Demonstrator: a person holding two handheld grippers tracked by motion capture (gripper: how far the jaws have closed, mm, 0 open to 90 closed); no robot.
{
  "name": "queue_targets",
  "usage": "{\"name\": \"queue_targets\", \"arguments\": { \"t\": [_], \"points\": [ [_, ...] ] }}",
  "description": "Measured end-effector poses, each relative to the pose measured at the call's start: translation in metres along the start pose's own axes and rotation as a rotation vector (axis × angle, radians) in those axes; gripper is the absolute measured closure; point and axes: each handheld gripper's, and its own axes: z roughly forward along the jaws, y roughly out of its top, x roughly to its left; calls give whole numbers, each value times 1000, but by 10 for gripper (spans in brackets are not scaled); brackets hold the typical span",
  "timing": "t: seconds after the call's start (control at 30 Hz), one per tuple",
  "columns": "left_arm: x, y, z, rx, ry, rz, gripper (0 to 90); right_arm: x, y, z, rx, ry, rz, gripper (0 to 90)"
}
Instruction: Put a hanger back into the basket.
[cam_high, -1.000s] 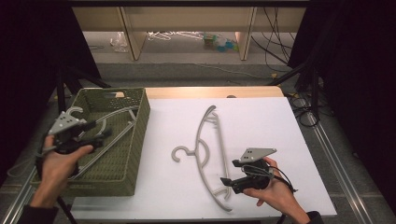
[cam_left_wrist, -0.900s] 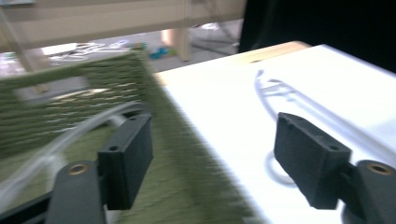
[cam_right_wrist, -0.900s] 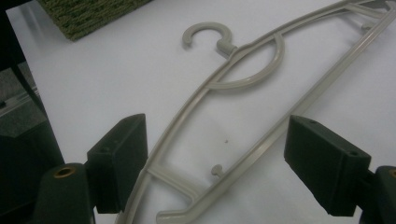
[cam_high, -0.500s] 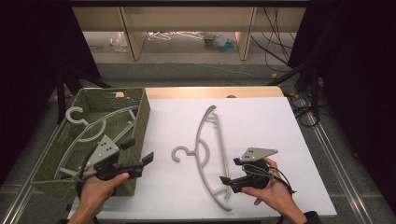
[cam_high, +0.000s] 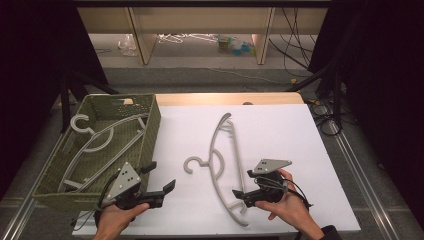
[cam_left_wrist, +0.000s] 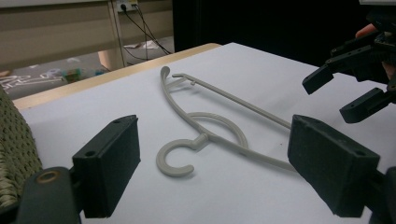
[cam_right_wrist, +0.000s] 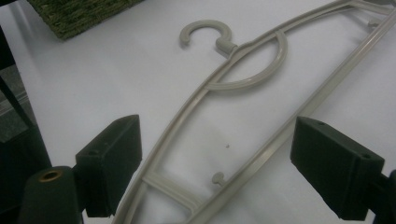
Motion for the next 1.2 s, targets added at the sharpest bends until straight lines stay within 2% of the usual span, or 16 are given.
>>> {"name": "queue_targets", "arguments": {
  "t": [0.17, 0.3, 0.33, 0.37, 0.4, 0.43, 0.5, 0.57, 0.63, 0.7, 0.77, 0.8, 0.83, 1.0, 1.13, 1.2],
  "points": [
    [-4, -8, 5, 30, -22, 20, 168, 3, 4, 16, 38, -9, -19, 176],
    [-3, -10, 7, 30, -20, -9, 168, 6, 9, 36, 83, -12, -16, 176],
    [-2, -10, 6, 41, -19, 13, 168, 6, 11, 41, 96, -12, -27, 176],
    [-2, -11, 7, 44, -22, 3, 168, 7, 13, 46, 107, -10, -36, 176],
    [-3, -12, 7, 44, -22, -7, 168, 9, 15, 51, 127, -8, -30, 176],
    [-2, -11, 7, 44, -23, -8, 168, 8, 18, 57, 136, -7, -56, 177],
    [-2, -12, 6, 42, -24, -9, 168, 13, 23, 66, 200, -5, -29, 182],
    [-2, -12, 6, 47, -28, -5, 168, 14, 26, 76, 226, 1, -60, 218],
    [-1, -12, 6, 46, -28, 11, 168, 15, 29, 84, 269, 3, -68, 250],
    [-2, -12, 6, 44, -30, -6, 168, 15, 30, 91, 306, 6, -67, 298],
    [-2, -12, 6, 50, -35, 16, 168, 15, 31, 95, 330, 12, -67, 364],
    [-2, -13, 7, 44, -42, 1, 168, 16, 32, 98, 353, 20, -63, 380],
    [-2, -13, 7, 54, -34, 10, 169, 17, 32, 99, 366, 19, -68, 395],
    [-2, -13, 7, 53, -37, 16, 170, 18, 39, 103, 410, -11, -118, 476],
    [-2, -13, 8, 57, -38, 5, 172, 17, 45, 106, 448, -13, -124, 528],
    [-1, -14, 8, 64, -39, 19, 172, 15, 47, 107, 457, -13, -119, 586]
  ]
}}
